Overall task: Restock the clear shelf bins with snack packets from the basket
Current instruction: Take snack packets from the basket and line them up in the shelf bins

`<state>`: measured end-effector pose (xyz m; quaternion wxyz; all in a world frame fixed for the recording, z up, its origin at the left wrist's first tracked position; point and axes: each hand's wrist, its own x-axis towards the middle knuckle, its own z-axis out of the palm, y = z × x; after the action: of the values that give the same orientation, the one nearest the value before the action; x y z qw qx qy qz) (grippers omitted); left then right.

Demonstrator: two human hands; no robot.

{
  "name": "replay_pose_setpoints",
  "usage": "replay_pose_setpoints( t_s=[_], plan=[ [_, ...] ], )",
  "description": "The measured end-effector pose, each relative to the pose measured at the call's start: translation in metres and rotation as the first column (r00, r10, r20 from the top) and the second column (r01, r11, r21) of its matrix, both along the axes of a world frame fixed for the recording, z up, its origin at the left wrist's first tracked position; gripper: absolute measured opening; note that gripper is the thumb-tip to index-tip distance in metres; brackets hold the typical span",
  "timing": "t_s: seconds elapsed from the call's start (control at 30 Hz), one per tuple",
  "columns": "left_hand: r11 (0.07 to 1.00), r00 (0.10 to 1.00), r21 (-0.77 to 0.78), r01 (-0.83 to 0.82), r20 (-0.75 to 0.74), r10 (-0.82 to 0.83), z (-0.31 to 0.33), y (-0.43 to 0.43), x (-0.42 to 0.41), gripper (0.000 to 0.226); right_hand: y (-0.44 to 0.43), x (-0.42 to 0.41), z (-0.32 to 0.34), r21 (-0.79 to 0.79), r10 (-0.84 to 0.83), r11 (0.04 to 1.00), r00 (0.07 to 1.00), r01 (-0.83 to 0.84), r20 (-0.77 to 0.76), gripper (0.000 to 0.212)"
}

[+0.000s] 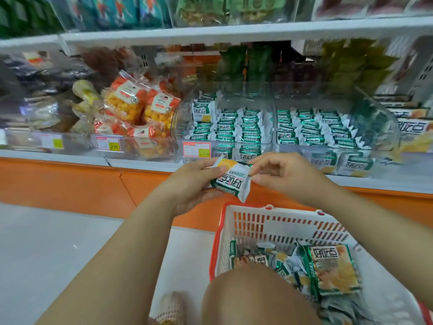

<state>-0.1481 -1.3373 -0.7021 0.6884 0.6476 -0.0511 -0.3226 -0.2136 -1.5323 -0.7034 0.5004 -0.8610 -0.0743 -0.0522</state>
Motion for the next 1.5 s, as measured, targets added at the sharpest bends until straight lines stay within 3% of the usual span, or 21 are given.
replay_pose_setpoints(
  t_s=[0.07,0.17,0.27,0.33,0.4,0.43,0.5,0.6,0.67,0.8,0.93,1.07,1.2,1.27,1.4,1.5],
  plan=[
    [1.000,0.997,-0.026,0.004,0.083,-0.001,0.003,-0.002,0.010,0.036,0.000,0.004,0.012,0.066,-0.045,0.997,0.998,0.047,-0.032,0.016],
    [0.989,0.986,-0.127,-0.076,0.138,0.093,0.003,-0.008,0.027,0.045,0.009,0.021,0.019,0.237,-0.085,0.964,0.985,0.119,-0.149,0.032],
    [0.956,0.979,-0.267,-0.121,0.129,0.160,0.006,-0.019,0.045,0.037,0.024,0.047,0.014,0.480,-0.103,0.851,0.965,0.210,-0.240,0.046],
    [0.932,0.977,-0.338,-0.128,0.119,0.177,0.013,-0.026,0.057,0.031,0.033,0.070,0.010,0.582,-0.187,0.762,0.957,0.284,-0.222,0.041],
    [0.946,0.954,-0.287,-0.148,0.211,0.213,0.017,-0.029,0.072,0.027,0.036,0.095,0.011,0.635,-0.282,0.696,0.941,0.335,-0.187,0.031],
    [0.966,0.920,-0.186,-0.178,0.318,0.231,0.017,-0.030,0.082,0.026,0.035,0.110,0.012,0.632,-0.326,0.691,0.931,0.352,-0.162,0.027],
    [0.933,0.748,0.033,-0.359,0.608,0.266,0.007,-0.025,0.104,0.024,0.031,0.141,0.015,0.540,-0.422,0.737,0.901,0.407,-0.102,0.021],
    [0.712,0.414,0.105,-0.695,0.867,0.277,-0.016,-0.011,0.131,0.025,0.027,0.190,0.013,0.295,-0.484,0.845,0.873,0.446,0.066,0.018],
    [0.618,0.340,0.142,-0.773,0.915,0.215,-0.035,-0.004,0.142,0.027,0.028,0.222,0.008,0.098,-0.439,0.899,0.877,0.427,0.199,0.015],
    [0.641,0.187,0.041,-0.766,0.969,0.161,-0.061,-0.001,0.152,0.027,0.038,0.274,-0.007,-0.198,-0.312,0.906,0.905,0.375,0.290,0.013],
    [0.624,0.125,-0.013,-0.782,0.976,0.177,-0.071,-0.004,0.157,0.026,0.048,0.299,-0.020,-0.402,-0.240,0.851,0.931,0.337,0.273,0.011],
    [0.632,0.068,-0.054,-0.773,0.983,0.168,-0.076,-0.005,0.157,0.023,0.045,0.294,-0.020,-0.566,-0.214,0.753,0.939,0.335,0.271,0.030],
    [0.578,-0.134,-0.154,-0.802,0.988,0.078,-0.085,-0.010,0.141,0.025,0.036,0.256,-0.008,-0.564,-0.163,0.771,0.948,0.295,0.273,0.044],
    [0.628,-0.193,-0.148,-0.764,0.981,-0.004,-0.093,-0.018,0.129,0.023,0.028,0.223,-0.004,-0.479,-0.142,0.822,0.924,0.309,0.354,0.039],
    [0.788,-0.183,-0.001,-0.616,0.973,-0.142,-0.120,-0.049,0.098,0.021,0.007,0.139,-0.022,-0.315,-0.094,0.905,0.856,0.287,0.509,0.018],
    [0.834,-0.031,0.162,-0.528,0.977,-0.210,-0.151,-0.075,0.059,0.023,-0.019,0.079,-0.061,-0.319,-0.095,0.914,0.896,0.252,0.435,0.013]
  ],
)
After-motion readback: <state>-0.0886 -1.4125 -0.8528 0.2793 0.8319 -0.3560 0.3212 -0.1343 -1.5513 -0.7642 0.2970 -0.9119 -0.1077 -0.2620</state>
